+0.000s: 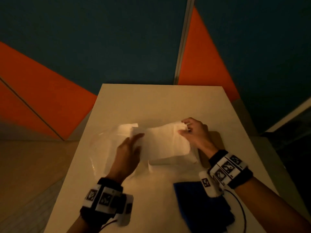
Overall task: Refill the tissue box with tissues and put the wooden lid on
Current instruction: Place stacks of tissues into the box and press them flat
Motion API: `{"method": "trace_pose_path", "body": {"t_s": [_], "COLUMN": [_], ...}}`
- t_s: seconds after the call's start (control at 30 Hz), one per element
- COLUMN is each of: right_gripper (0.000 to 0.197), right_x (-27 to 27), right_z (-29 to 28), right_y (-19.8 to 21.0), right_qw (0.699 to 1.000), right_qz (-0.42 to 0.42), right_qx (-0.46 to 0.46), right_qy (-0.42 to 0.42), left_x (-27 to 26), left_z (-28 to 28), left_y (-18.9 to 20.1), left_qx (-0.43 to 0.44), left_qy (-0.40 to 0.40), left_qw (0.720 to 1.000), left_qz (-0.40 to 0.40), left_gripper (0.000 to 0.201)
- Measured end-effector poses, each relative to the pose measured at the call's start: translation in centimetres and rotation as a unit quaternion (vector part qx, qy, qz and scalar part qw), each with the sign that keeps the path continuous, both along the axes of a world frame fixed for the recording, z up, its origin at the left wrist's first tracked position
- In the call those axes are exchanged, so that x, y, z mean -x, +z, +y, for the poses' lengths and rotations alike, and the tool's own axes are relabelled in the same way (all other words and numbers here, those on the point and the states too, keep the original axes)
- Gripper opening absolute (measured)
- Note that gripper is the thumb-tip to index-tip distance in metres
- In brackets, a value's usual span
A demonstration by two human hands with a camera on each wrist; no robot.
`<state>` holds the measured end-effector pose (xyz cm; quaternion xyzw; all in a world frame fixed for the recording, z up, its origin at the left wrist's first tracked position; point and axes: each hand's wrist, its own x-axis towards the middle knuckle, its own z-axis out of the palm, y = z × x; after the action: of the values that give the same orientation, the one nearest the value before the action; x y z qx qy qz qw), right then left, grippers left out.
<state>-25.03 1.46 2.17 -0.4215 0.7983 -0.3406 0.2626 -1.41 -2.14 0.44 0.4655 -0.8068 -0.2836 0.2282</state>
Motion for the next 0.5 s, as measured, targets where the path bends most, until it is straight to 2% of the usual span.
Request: {"method": "trace_pose_path", "body": {"t_s": [0.1,0.17,0.27,0.4,0.5], "right_gripper": [0.035,0.032,0.028,0.023,0.026], "right_x": [2.1,2.7,2.7,2.1,1.7], "right_z": [0.8,1.1,0.9,0.7,0.8], "right_y": [-2.1,-3.4,-4.8,-5.3,-5.4], "right_qw": [0.997,0.995,0.993,0.992,0.981], "right_qz": [0.003,0.0,0.031,0.067,0.115], "right_qx": [-0.078,-0.098,-0.11,-0.1,-0.123], "right_qy": [-0.015,-0.01,-0.007,0.041,0.099], "left_x": [4.0,5.6,6.7,7.4,7.7], "left_z": [-0.2,-0.3,-0.7,-0.9,-0.7], "left_y": [-0.9,-1.6,-2.7,-3.3,-3.7], "left_qx": [-0.093,-0.109,-0.054,0.063,0.117], "left_qy": [-0.068,-0.097,-0.138,-0.171,-0.18], "left_qw": [0.987,0.973,0.949,0.89,0.854], "left_qz": [-0.111,-0.18,-0.28,-0.419,-0.474], "left_gripper": [0.049,0.053,0.053,0.041,0.043]}}
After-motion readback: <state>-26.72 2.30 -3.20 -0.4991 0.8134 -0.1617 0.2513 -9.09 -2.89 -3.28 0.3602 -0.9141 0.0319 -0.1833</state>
